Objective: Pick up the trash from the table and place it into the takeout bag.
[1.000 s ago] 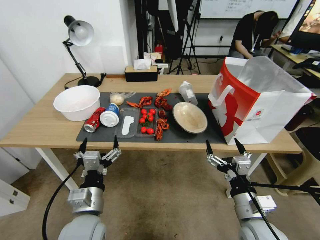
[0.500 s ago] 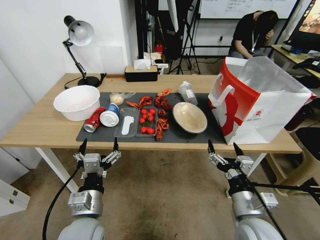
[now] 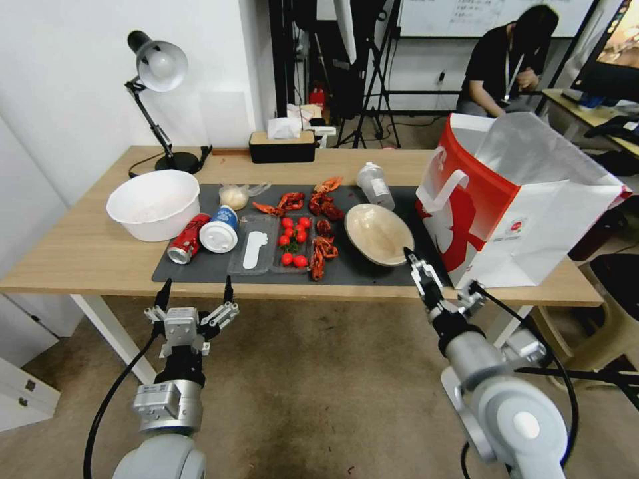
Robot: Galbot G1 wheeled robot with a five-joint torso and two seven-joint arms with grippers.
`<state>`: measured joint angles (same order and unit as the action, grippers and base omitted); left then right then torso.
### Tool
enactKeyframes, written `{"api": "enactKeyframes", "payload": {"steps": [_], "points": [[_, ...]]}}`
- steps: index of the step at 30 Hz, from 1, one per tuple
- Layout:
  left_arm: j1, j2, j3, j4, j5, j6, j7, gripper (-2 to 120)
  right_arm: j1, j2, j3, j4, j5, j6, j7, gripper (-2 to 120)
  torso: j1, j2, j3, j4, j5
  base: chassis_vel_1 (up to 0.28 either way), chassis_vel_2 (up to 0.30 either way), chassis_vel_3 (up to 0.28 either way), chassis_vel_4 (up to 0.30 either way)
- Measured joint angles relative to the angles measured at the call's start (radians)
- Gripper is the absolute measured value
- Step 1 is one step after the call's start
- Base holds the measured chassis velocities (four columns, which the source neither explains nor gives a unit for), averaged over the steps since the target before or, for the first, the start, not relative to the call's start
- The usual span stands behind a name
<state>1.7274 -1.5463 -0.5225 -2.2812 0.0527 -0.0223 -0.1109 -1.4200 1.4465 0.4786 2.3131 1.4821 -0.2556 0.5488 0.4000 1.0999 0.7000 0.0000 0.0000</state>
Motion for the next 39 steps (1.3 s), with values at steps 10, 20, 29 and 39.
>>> {"api": "enactKeyframes", "payload": {"steps": [10,20,29,39], "points": [[0.014,-0.006,-0.007,0.004,0.011,-0.011,-0.004,100,0.108,-0.008,-0.035,-0.069,0.035,0.008,0.086,100,0.000,0.000,0.000,-0.0001,0.0001,0.000,0.000,0.000,0.000],[0.032,-0.013,0.000,-0.011,0.019,-0.032,-0.005,100,0.214,0.001,-0.036,-0.157,0.035,0.032,0.166,100,0.000,0.000,0.000,-0.0002,0.0001,0.000,0.000,0.000,0.000],[0.035,-0.010,-0.001,0.005,0.021,-0.042,-0.005,100,0.263,0.006,-0.045,-0.195,0.059,0.032,0.262,89,0.000,0.000,0.000,0.0000,0.0000,0.000,0.000,0.000,0.000],[0.032,-0.009,0.001,0.013,0.019,-0.048,-0.018,100,0.256,0.010,-0.039,-0.189,0.055,0.030,0.269,52,0.000,0.000,0.000,-0.0001,0.0000,0.000,0.000,0.000,0.000]]}}
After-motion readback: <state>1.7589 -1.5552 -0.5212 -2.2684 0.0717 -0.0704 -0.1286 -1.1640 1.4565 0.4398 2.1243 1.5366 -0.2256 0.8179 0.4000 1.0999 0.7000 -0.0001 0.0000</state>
